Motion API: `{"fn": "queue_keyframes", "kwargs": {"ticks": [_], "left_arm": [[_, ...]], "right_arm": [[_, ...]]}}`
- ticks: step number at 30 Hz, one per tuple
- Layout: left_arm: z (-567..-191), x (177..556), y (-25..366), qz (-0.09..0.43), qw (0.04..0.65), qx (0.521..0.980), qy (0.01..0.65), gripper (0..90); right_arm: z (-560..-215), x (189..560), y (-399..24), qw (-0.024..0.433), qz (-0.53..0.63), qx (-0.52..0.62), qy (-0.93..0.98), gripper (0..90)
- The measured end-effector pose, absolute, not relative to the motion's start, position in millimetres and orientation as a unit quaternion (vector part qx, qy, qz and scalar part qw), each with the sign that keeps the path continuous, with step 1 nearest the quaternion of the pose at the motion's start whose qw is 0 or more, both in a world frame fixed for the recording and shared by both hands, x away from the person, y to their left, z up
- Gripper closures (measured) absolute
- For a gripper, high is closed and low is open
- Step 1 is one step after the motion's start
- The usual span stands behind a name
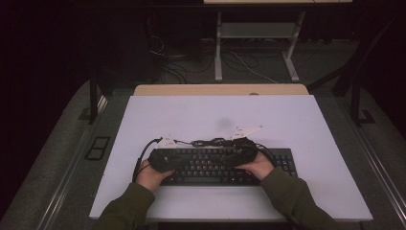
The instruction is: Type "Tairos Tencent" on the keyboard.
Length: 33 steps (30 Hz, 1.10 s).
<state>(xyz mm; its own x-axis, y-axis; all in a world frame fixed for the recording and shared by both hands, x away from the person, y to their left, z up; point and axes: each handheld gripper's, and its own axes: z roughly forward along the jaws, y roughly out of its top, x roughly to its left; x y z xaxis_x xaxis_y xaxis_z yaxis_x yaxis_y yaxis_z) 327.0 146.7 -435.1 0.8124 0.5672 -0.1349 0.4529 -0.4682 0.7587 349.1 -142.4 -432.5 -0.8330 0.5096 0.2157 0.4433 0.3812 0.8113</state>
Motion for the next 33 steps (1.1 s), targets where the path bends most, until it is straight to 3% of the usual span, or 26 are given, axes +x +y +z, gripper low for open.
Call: {"fn": "queue_keyframes", "kwargs": {"ticks": [14,19,33], "left_arm": [[-429,324,148,0.068,0.430,0.850,0.297,88.8],[-427,322,149,0.068,0.439,0.843,0.304,83.7],[-423,320,150,0.061,0.458,0.829,0.316,58.7]], "right_arm": [[-431,348,-143,0.035,0.478,0.286,0.830,21.2],[-428,346,-144,0.031,0.476,0.277,0.834,24.4],[-423,337,-139,0.004,0.473,0.246,0.846,62.5]]}}
